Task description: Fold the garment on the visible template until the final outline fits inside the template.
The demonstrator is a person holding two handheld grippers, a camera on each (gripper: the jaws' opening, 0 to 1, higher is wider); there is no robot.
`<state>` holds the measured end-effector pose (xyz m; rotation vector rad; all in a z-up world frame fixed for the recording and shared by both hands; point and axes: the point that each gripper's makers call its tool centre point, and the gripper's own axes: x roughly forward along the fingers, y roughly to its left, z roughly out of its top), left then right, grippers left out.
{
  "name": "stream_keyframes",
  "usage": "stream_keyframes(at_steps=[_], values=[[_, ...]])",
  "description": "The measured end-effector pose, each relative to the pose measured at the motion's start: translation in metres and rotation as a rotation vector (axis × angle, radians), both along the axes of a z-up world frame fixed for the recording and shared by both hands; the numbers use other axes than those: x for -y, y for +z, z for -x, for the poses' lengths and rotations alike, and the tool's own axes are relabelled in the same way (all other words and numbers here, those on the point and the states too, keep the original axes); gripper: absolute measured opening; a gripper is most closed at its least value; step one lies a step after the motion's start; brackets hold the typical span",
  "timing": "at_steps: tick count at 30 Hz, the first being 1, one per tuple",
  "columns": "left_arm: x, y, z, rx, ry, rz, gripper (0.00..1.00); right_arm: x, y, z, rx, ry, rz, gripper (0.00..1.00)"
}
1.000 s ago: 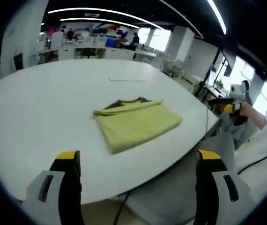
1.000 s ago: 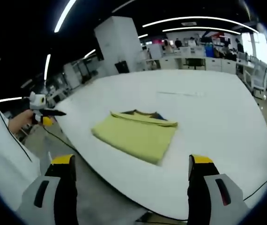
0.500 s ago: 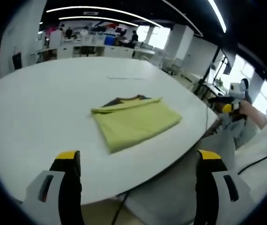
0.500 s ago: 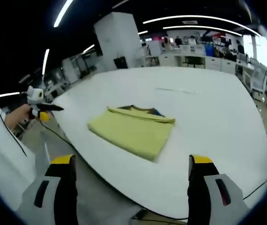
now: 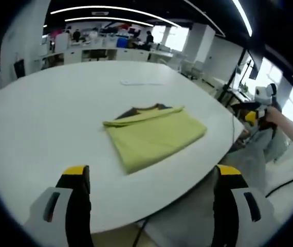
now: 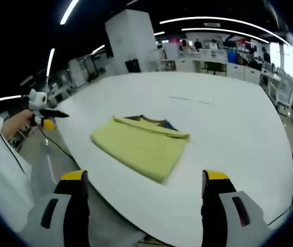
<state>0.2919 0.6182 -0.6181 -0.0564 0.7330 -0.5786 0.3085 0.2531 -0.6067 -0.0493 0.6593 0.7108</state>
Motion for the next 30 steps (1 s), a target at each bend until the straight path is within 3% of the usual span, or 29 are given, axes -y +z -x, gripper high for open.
stream_keyframes(at_steps=[12, 24, 30], values=[[-0.001, -0.014, -0.035, -0.007, -0.017, -0.039, 0.84, 0.001, -0.02, -0.043, 0.002, 0.018, 0.055, 0.81], [-0.003, -0.048, -0.075, -0.049, -0.008, -0.055, 0.74, -0.01, -0.049, -0.086, -0.002, 0.054, 0.096, 0.68], [-0.008, -0.068, -0.092, -0.061, -0.012, -0.128, 0.68, -0.015, -0.063, -0.1, -0.02, 0.071, 0.1, 0.61]])
